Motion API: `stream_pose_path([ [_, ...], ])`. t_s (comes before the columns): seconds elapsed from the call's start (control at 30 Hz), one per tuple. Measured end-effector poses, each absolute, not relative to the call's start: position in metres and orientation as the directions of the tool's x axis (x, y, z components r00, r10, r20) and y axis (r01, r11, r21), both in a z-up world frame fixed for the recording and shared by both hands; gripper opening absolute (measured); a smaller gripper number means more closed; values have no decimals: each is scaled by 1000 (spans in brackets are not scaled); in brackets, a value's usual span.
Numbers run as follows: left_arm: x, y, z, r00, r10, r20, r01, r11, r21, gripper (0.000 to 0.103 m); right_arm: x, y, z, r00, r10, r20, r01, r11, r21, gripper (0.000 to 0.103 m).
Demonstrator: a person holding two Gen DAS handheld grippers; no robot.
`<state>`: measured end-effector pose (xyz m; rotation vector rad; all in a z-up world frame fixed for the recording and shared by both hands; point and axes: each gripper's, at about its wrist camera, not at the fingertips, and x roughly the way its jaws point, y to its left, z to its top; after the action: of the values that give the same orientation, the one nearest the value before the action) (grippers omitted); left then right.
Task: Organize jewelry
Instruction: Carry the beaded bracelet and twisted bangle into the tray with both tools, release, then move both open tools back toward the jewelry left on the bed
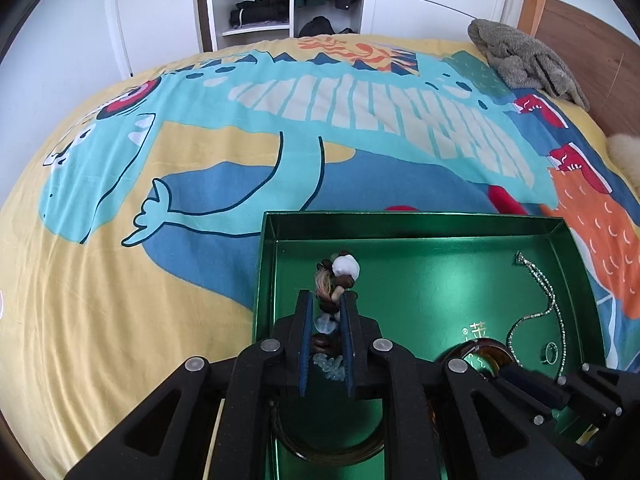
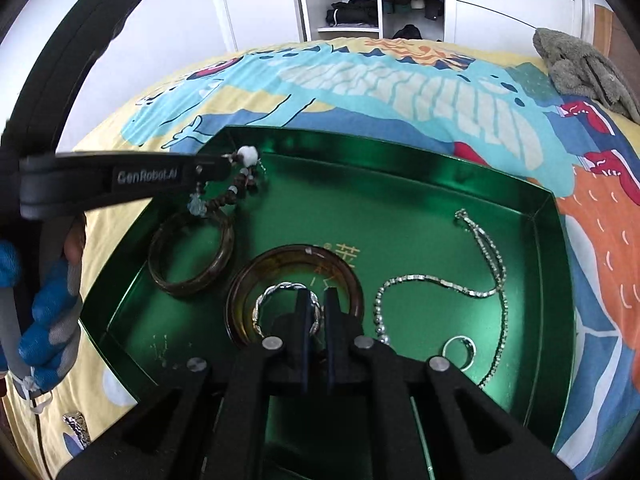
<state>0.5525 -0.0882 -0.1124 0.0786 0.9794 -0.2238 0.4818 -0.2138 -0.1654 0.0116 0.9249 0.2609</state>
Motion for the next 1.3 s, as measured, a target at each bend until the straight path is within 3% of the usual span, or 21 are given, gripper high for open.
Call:
stream_pose_path([
  [0.1,546,-83,-97,552,-168,-816,227,973,-47,26,480,-219,-156,593,227,-773,-206,970,127,23],
  [0.17,538,-81,-84,567,-172,-806,233,972,-43,35,471,-222,-143,615,224,-756,-202,971,124,23],
  [0.43,461,-54,-20,643,-174,-746,241,970,-19,40,404,-245,-69,709,200,-677,-180,978,100,25],
  [0.8,331,12,26,710,-115,-694,188,982,29,40,278,-291,1,790,169,-590,-135,986,102,29],
  [1.3,188,73,20,715,-91,-694,135,991,9,40,141,-311,18,822,180,-541,-122,982,142,29],
])
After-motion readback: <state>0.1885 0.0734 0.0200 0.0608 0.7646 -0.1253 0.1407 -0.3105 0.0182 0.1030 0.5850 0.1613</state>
